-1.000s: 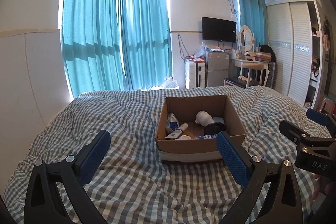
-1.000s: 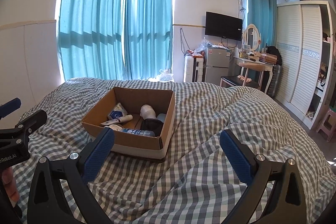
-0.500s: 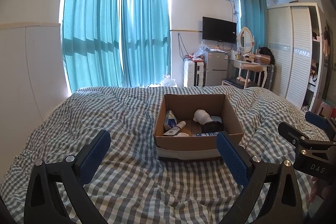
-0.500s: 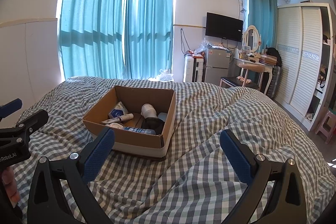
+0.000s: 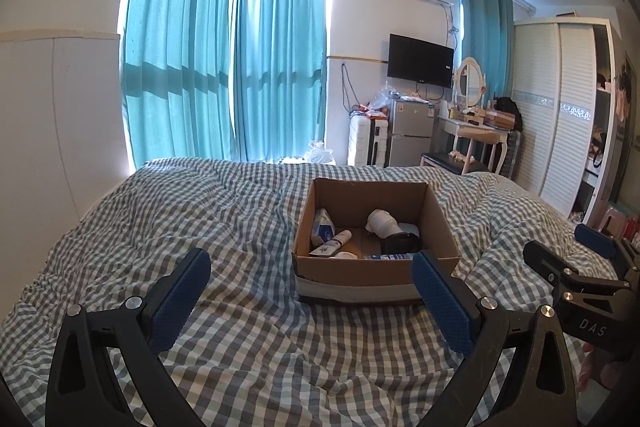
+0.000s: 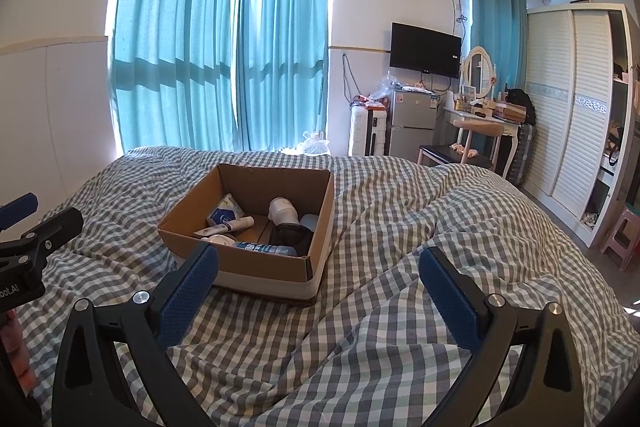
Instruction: Organize objects
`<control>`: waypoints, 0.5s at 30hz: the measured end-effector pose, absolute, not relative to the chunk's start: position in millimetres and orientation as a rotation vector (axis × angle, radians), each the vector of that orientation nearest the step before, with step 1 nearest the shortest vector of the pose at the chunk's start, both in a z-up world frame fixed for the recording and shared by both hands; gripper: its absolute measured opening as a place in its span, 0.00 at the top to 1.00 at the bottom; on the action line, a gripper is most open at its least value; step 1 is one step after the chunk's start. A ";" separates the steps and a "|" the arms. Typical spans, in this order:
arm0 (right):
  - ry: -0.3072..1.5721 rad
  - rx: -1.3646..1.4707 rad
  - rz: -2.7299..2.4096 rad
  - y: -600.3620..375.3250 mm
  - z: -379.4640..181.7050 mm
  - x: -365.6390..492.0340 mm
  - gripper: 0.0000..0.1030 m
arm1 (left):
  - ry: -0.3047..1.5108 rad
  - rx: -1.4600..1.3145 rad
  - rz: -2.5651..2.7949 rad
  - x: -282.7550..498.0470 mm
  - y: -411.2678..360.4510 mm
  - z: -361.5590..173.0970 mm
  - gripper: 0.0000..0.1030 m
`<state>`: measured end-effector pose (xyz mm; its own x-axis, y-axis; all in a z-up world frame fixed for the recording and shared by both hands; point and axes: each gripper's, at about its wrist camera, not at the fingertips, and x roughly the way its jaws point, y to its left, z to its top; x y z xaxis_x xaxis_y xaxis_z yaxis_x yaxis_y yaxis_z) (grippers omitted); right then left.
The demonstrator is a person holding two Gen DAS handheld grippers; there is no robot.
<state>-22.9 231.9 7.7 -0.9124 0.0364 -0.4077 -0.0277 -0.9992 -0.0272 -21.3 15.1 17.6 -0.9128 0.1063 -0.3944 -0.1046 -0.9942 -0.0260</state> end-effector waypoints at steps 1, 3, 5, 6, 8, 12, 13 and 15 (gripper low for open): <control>-0.028 -0.654 3.043 231.7 7.7 -22.9 0.02 | -0.005 -0.613 2.975 -20.9 14.6 18.7 0.00; -0.021 -0.651 3.049 230.6 7.7 -22.0 0.02 | 0.003 -0.607 2.985 -20.3 13.2 21.7 0.00; -0.023 -0.653 3.053 229.3 7.7 -22.0 0.02 | 0.006 -0.595 2.985 -18.8 12.0 24.0 0.00; -0.027 -0.655 3.053 228.5 7.3 -22.3 0.02 | 0.004 -0.592 2.984 -18.4 11.3 24.5 0.00; -0.029 -0.657 3.051 228.0 6.4 -22.9 0.02 | 0.000 -0.594 2.985 -18.8 10.3 24.6 0.00; -0.027 -0.660 3.047 227.7 6.4 -23.8 0.02 | 0.001 -0.601 2.986 -19.7 9.2 22.8 0.00; -0.022 -0.661 3.045 228.3 6.5 -24.0 0.02 | -0.002 -0.601 2.984 -19.8 8.9 22.6 0.00; -0.005 -0.665 3.042 230.4 7.2 -24.8 0.02 | -0.002 -0.603 2.983 -19.9 8.3 22.2 0.00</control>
